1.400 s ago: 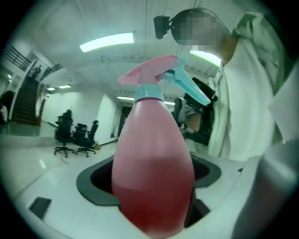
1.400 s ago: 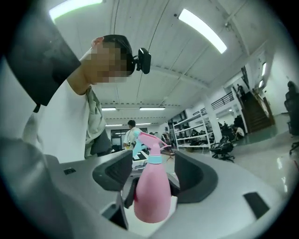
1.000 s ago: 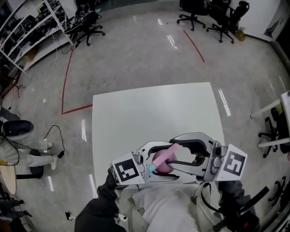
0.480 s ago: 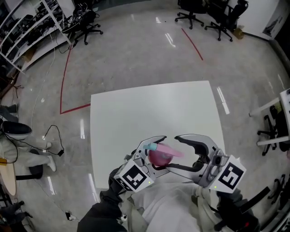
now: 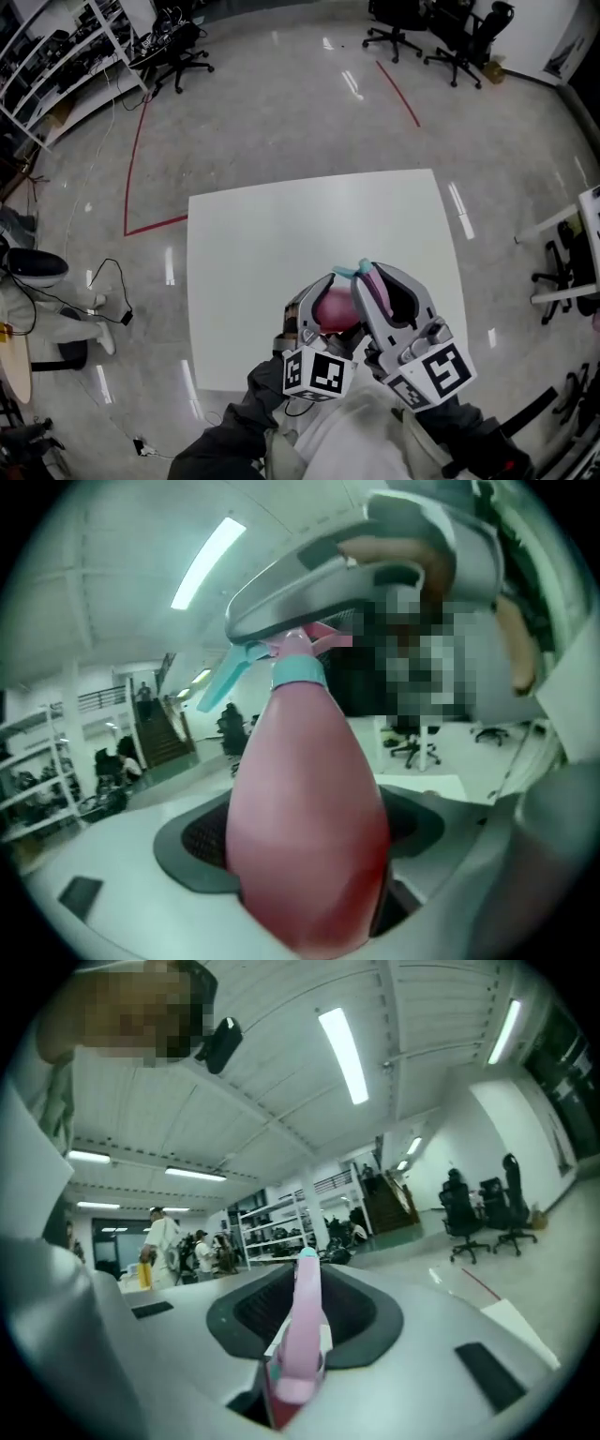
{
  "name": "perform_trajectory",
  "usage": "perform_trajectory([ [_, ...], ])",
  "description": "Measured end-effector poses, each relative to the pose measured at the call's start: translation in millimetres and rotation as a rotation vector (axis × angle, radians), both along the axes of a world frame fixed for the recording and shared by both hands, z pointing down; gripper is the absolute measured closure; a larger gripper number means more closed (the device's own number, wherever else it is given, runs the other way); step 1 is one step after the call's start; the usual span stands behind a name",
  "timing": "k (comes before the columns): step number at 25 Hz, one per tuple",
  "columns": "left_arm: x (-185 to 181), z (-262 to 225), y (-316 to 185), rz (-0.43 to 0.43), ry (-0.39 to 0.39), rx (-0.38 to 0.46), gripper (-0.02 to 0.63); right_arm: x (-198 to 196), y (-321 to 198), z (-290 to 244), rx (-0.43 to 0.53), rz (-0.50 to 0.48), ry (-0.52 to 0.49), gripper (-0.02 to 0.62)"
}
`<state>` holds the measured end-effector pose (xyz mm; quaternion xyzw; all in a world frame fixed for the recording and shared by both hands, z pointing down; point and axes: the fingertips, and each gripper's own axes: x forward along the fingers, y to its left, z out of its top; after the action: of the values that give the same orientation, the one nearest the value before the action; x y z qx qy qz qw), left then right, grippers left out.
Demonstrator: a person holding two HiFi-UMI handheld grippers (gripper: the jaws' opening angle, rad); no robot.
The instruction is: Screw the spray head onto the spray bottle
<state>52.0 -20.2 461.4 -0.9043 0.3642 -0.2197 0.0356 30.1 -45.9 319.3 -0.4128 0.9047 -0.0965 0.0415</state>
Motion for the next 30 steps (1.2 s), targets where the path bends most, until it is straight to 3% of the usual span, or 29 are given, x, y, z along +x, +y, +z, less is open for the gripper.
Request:
perform_trajectory([
  [2, 10.1, -14.0, 19.6, 0.171, 0.115, -0.001, 0.161, -7.3, 18.2, -16.8, 0.099, -0.161, 0.001, 0.503],
  [4, 10.5, -25.4, 38.9, 0.337, 0.196, -0.014, 0.161, -10.3, 42.0, -30.2, 0.147, -0.353, -0.017, 0.365],
  [7, 2.9, -43.3, 54.4, 0.506, 0.284, -0.026, 0.161, 0.0, 67.9, -37.1, 0.202, -0.564, 0.028, 0.347],
  [10, -2.1, -66.4, 73.9, 0.693, 0.379, -0.059, 0.161, 12.6, 79.9, -33.0, 0.19, -0.736, 0.037, 0.321],
  [14, -4.5, -81.3, 118.7, 0.966, 0.451, -0.233, 0.161, -0.3, 88.7, -17.6, 0.129, -0.948, 0.056, 0.273],
  [16, 1.0, -87.8, 132.0, 1.038, 0.486, -0.286, 0.161, -11.7, 102.1, -23.6, 0.113, -1.068, -0.009, 0.257],
  [18, 7.8, -88.7, 133.4, 1.043, 0.497, -0.293, 0.161, -17.8, 110.1, -37.3, 0.114, -1.121, -0.109, 0.259],
  [20, 10.1, -88.1, 123.1, 0.996, 0.507, -0.271, 0.161, -18.5, 100.1, -46.8, 0.129, -1.066, -0.162, 0.265],
  [22, 6.4, -88.4, 104.5, 0.902, 0.547, -0.267, 0.161, -15.1, 81.3, -48.4, 0.137, -0.962, -0.167, 0.375],
  [24, 0.7, -82.7, 85.5, 0.786, 0.566, -0.265, 0.161, -11.1, 67.3, -43.1, 0.138, -0.868, -0.144, 0.419],
  [25, -1.7, -77.5, 76.9, 0.729, 0.566, -0.264, 0.161, -9.6, 62.3, -38.9, 0.136, -0.824, -0.124, 0.492],
  [30, -3.9, -44.9, 41.2, 0.483, 0.468, -0.247, 0.161, -11.5, 40.5, -18.0, 0.114, -0.591, 0.02, 0.499],
])
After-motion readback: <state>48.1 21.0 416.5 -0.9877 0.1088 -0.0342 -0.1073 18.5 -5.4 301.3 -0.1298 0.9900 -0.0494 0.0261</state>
